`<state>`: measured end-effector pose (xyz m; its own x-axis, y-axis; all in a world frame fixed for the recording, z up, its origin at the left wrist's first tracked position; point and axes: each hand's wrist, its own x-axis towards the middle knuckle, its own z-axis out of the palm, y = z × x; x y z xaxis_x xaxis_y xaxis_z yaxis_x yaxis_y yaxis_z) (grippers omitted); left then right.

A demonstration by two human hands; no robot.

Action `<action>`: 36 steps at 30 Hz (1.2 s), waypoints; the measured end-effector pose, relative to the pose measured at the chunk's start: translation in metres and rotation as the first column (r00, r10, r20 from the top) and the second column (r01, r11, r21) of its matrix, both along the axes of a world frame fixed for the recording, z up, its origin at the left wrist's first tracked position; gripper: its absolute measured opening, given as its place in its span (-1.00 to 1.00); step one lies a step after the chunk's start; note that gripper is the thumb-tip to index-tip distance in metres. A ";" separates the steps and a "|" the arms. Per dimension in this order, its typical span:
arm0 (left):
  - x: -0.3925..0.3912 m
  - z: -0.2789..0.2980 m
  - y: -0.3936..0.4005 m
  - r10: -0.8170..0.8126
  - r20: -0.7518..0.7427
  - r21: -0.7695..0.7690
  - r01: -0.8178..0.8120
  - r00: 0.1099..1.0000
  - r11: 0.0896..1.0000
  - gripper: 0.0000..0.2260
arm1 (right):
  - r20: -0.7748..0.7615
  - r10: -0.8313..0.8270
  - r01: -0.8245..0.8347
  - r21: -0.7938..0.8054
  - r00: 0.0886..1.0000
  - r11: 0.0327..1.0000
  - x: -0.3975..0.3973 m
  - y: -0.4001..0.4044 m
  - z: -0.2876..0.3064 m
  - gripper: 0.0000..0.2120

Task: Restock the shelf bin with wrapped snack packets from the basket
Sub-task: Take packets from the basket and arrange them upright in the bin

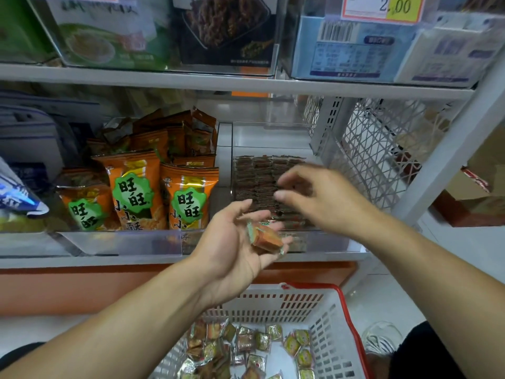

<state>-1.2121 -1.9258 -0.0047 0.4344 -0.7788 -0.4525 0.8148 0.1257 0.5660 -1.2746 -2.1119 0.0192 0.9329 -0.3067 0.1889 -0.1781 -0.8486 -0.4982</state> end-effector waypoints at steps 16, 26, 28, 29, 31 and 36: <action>-0.006 -0.001 0.007 -0.028 0.609 0.208 -0.126 0.793 0.970 -0.84 | 0.008 0.058 -0.034 0.884 0.998 0.467 -0.031 0.023 -0.002 -0.65; -0.009 -0.026 0.004 -0.349 0.936 0.324 -0.286 -0.039 0.901 -0.77 | -0.002 -0.176 0.173 0.192 0.984 0.966 -0.024 -0.014 0.017 -0.79; -0.011 -0.034 0.002 -0.465 0.854 0.401 -0.274 -0.233 0.874 -0.55 | -0.137 -0.133 0.115 -0.132 0.982 0.985 -0.021 -0.025 0.010 -0.85; -0.011 -0.039 0.001 -0.526 0.798 0.457 -0.272 -0.294 0.847 -0.43 | -0.213 -0.132 0.083 -0.225 0.968 0.971 -0.019 -0.029 0.003 -0.85; -0.014 -0.047 -0.001 -0.629 0.676 0.556 -0.295 -0.384 0.777 -0.24 | -0.369 -0.168 0.024 -0.366 0.914 0.930 -0.010 -0.033 -0.014 -0.83; -0.019 -0.053 -0.001 -0.648 0.620 0.555 -0.336 -0.442 0.761 -0.14 | -0.461 -0.289 0.083 -0.417 0.839 0.905 0.019 -0.042 -0.042 -0.69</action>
<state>-1.2310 -1.9269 -0.0582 0.4454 -0.8910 0.0880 -0.8734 -0.4108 0.2617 -1.2554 -2.1537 -0.0228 0.8589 -0.4885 -0.1542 -0.4877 -0.8718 0.0455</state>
